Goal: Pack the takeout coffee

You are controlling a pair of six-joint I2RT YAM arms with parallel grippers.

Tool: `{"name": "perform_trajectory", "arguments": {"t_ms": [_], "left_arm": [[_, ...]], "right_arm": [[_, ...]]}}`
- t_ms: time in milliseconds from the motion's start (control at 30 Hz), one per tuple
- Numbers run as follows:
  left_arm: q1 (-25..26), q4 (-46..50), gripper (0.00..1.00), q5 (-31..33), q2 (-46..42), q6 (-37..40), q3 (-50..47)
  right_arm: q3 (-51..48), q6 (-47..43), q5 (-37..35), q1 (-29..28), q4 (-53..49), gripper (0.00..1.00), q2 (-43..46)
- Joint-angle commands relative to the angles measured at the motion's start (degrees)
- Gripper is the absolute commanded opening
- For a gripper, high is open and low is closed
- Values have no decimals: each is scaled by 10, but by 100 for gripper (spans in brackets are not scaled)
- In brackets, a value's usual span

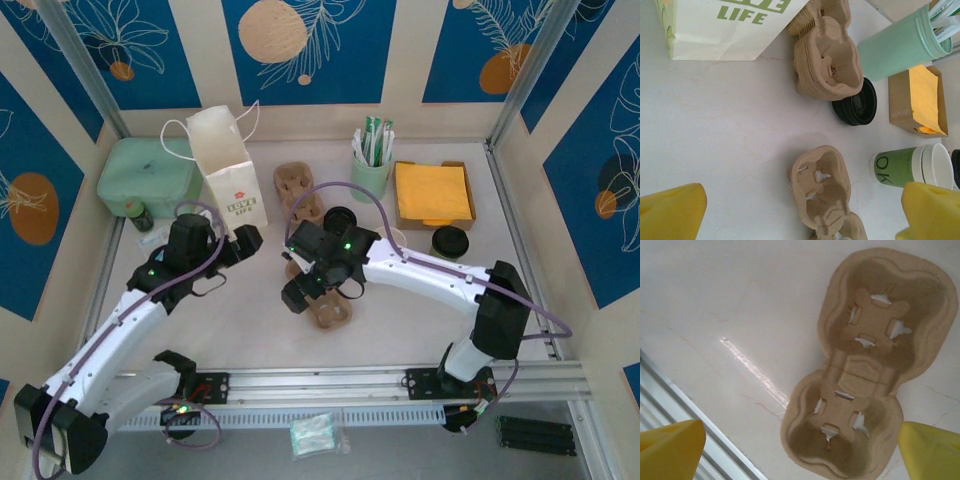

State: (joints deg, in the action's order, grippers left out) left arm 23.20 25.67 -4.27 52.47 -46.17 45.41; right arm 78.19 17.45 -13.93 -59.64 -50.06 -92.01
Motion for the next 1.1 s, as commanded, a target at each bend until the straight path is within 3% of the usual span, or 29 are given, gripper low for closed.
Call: {"name": "perform_trajectory", "arguments": {"t_ms": [0, 100, 200, 467, 667, 967, 1067], "left_arm": [[-10, 18, 99, -8, -16, 13, -5], [-13, 20, 99, -7, -24, 12, -7], [-14, 21, 100, -6, -28, 12, -8], [-16, 24, 99, -5, -38, 9, -10], [-17, 19, 99, -7, -35, 7, -12], [-17, 18, 99, -7, -35, 7, -13], [-18, 16, 99, -8, -34, 8, -14]], "right_arm": [[35, -14, -30, -3, -34, 99, -22], [63, 1, -78, -5, -61, 99, -47], [60, 21, -78, 0, -48, 99, -47], [30, 46, 49, 57, -19, 99, -67], [42, 71, 39, 69, -43, 77, -102], [22, 121, -8, 63, -22, 56, -121], [9, 139, -20, 59, -10, 54, -118]]}}
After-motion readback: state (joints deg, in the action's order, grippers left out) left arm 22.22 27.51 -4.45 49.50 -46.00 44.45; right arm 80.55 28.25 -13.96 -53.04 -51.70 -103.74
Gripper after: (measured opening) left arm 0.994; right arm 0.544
